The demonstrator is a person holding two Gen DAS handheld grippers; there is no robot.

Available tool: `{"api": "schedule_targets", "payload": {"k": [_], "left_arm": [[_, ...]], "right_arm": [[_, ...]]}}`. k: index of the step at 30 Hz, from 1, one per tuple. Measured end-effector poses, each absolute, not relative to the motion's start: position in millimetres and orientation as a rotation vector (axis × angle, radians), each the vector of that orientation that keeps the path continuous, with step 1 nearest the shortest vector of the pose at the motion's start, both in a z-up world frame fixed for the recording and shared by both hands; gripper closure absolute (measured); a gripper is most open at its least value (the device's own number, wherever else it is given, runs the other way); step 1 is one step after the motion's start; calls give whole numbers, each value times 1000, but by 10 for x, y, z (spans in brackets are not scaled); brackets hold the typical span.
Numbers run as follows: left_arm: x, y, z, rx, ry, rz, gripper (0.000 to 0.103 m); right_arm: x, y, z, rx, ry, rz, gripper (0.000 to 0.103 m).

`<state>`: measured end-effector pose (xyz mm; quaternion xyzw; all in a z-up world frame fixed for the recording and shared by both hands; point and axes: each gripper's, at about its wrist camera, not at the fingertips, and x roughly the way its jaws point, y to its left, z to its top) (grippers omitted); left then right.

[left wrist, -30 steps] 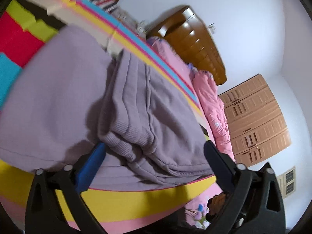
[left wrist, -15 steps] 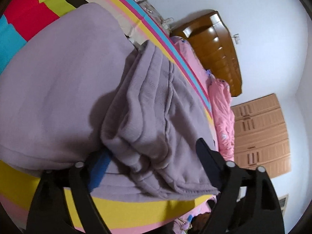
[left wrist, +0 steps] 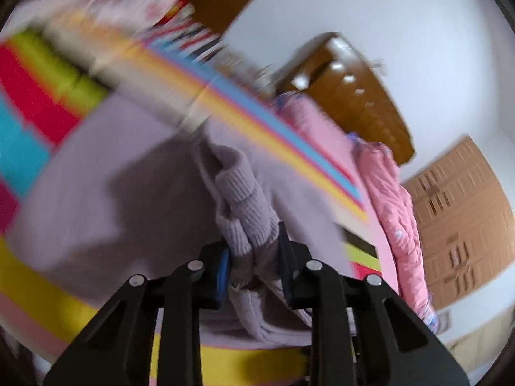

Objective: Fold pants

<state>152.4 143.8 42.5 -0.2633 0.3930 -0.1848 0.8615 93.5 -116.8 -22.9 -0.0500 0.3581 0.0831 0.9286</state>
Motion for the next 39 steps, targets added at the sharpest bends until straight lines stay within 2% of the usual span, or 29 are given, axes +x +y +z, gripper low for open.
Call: {"api": "schedule_targets", "payload": {"k": [5,8,11,15,16,20,27,32,39], "left_arm": [[1438,1345,1181,-482,666,-492,79],[1283,1738,1250,-523,592,-430,79],[1199,2307,827,-627,639,-318,78],[1238,2868,-331,-833,821,-246,78],[1189,2947,-487,-904,769,-315,78],[1141,2842,-338,-803,750,-298,78],[854,2609,65,-706,668,-227,79],[770,2689,-258,-721,699,-188,78],[824,2704,-282,-726,680,-170,77]], "right_arm": [[863,-1060,-228,-212,688,87,25],[806,-1022,-227,-259,662,84,25],[785,-960,-246,-295,648,91,24],[788,-965,-270,-287,641,101,22],[789,-970,-267,-286,642,101,21],[797,-992,-255,-283,646,94,17],[889,-1076,-244,-254,666,108,16],[936,-1137,-247,-246,665,121,15],[941,-1160,-262,-238,667,129,15]]}}
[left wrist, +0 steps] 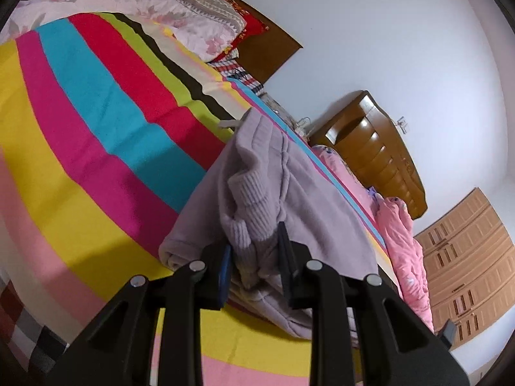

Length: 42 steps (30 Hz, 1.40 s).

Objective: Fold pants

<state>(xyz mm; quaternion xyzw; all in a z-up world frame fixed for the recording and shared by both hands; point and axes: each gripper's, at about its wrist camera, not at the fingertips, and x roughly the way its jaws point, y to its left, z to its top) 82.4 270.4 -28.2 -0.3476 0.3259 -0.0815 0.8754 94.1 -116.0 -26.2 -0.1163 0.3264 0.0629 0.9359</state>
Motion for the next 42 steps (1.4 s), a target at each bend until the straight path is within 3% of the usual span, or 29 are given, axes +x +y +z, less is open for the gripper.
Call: {"api": "schedule_targets", "payload": {"k": [5,6,7,10,13,18,22,26,34,39,42], "left_arm": [[806,2801,-281,-756,688,-183,62],[794,2798,-221,-732,684,-150,46],[704,2788,-39,-646,659,-12,22],[530,2632,415,-440,517,130,13],[632,2195,734,-278,504,-48,6],[981,1525,569,-63,583,-162,5],[1234,1500,-2,-33,763,-86,5],[1111,1375,-194,152,715,-57,5],[1091,1336,-205,124,680,-32,2],[1042,1305,-255,125,637,-17,2],[1043,1312,-262,123,637,-25,2]], "right_arm": [[882,-1119,-171,-305,692,185,15],[850,-1139,-132,-310,696,221,15],[800,-1188,-68,-289,699,298,15],[700,-1354,157,-140,654,454,16],[886,-1461,320,-7,628,447,16],[1253,-1250,274,-20,665,346,16],[1131,-950,-119,-178,736,367,19],[1162,-1124,-214,-49,767,402,19],[898,-1181,42,-62,632,339,18],[966,-953,-319,-161,807,431,13],[894,-950,-177,-166,767,428,21]]}}
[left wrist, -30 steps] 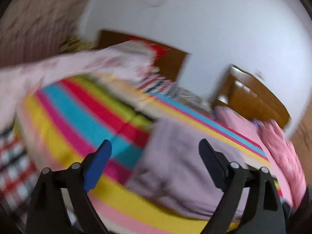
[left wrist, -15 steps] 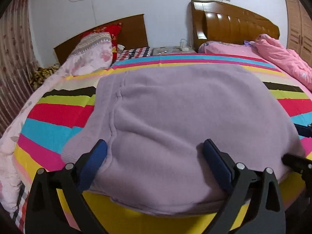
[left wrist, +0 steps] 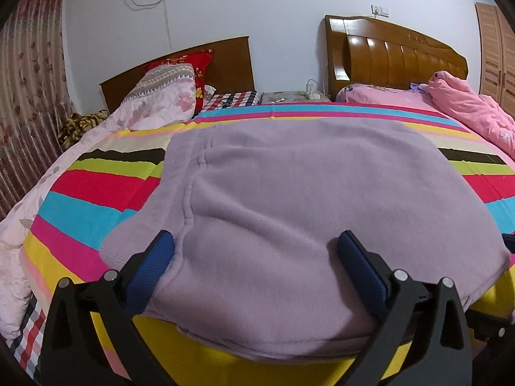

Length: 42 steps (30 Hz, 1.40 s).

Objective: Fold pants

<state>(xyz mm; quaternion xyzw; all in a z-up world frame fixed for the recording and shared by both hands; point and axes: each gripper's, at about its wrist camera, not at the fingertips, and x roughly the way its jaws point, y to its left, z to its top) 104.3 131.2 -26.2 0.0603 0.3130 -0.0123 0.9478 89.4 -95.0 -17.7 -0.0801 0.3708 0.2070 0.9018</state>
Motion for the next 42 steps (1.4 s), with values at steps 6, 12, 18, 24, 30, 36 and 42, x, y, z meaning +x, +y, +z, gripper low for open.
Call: {"api": "schedule_targets", "payload": {"k": [6,12,18,24,30,36,42], "left_arm": [[1037,1324,-261,119,626,-32,2],[1028,1344,-268,117,622,-39,2],[1040,1375,-266,119,616,-40,2],[1049,1380,-265,119,618,-40,2],[953,1409,103,75,566,-49,2],[1314,1656,-32,104,677,69,1],[1258,1808,-238,63,692,48,1]], "right_arm": [[990,-1189,406,-47,619,405,14],[1410,-1020,218,-37,689,345,14],[1277,-664,-101,-249,694,322,14],[1323,-734,-148,-197,715,341,13],[1286,-811,136,-121,669,378,13],[1515,-295,170,-202,716,486,13],[1520,-149,-62,-249,762,507,11]]}}
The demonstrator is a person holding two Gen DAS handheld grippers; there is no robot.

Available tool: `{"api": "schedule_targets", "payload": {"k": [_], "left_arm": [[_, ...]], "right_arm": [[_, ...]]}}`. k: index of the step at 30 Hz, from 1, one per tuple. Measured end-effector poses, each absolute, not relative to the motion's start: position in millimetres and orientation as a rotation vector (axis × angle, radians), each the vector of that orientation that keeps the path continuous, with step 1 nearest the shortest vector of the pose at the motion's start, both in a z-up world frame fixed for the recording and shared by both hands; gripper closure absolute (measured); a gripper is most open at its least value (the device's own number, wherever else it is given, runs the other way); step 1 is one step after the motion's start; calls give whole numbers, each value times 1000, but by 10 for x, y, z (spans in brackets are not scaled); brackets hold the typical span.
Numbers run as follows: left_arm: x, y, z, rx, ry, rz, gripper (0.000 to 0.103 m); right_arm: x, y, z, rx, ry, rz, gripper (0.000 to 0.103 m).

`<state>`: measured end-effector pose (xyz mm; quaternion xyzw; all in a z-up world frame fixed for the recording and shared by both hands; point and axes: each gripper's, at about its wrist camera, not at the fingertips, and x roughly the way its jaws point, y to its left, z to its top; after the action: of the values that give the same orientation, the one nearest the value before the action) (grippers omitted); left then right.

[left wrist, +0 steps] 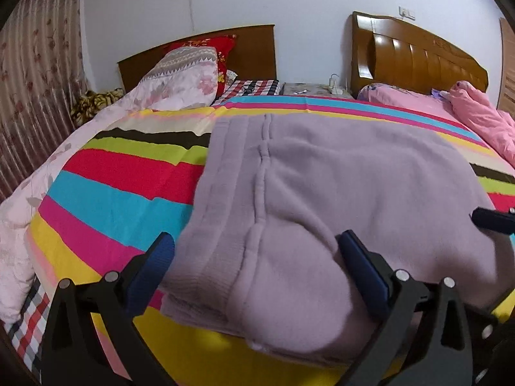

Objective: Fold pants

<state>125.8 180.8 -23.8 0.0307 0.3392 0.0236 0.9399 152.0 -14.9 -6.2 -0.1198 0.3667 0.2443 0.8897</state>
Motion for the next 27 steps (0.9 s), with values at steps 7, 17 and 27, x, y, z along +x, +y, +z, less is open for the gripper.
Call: {"api": "schedule_targets", "payload": {"k": [7,17,27], "left_arm": [[1237,1870,-261,22,691,30,1],[1173,2180,-239,-100,726,100,1],[1054,2342,-226,-192,717,132,1]], "right_arm": [[1505,-197,-35,-266,770,532,11],[1479,-196,-61,-260,745,537,10],[1474,-284,-4,-210,734,528,10]]}}
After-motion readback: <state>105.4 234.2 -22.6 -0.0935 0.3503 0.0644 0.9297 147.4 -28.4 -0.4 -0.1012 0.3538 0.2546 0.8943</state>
